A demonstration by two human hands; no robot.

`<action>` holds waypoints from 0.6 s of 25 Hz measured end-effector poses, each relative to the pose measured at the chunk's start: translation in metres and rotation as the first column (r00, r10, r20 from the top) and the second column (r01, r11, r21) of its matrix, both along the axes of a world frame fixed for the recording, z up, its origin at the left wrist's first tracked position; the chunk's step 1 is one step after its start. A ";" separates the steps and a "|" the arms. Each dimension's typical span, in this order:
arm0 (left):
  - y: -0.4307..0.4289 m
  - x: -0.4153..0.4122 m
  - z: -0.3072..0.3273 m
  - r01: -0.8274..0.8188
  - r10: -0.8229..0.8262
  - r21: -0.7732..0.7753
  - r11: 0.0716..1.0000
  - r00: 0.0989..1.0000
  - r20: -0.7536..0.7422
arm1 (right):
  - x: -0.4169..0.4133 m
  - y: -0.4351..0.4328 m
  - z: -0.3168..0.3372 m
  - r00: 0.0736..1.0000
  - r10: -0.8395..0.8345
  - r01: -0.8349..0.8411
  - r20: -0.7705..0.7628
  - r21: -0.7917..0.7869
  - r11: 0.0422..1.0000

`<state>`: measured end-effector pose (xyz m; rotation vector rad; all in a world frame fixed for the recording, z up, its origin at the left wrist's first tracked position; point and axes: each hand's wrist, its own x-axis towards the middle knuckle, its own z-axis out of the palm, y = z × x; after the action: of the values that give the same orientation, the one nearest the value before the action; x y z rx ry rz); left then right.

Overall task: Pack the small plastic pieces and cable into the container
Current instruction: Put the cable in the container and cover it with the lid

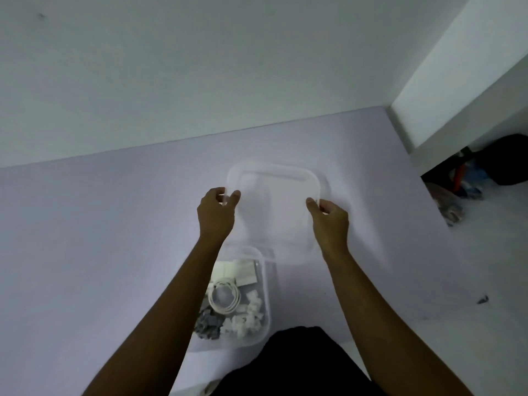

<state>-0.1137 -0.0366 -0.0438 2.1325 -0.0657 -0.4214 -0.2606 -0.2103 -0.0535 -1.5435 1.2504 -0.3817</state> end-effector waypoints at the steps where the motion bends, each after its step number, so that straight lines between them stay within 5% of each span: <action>1: 0.022 -0.003 -0.001 0.003 -0.003 0.028 1.000 1.000 0.001 | -0.002 0.021 -0.005 1.000 0.018 -0.017 -0.008 0.016 1.000; 7: 0.154 -0.039 -0.036 0.020 -0.013 0.232 0.972 0.999 -0.035 | -0.030 0.138 -0.048 0.976 0.185 -0.177 -0.114 0.074 0.981; 15: 0.193 -0.086 -0.059 0.098 -0.065 0.273 0.957 0.990 -0.126 | -0.059 0.170 -0.063 0.943 0.259 -0.266 -0.208 -0.006 0.964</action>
<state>-0.1996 0.1565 -0.1029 2.3830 -0.0290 -0.6341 -0.3198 -0.0399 -0.1169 -1.7887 1.1773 -0.0707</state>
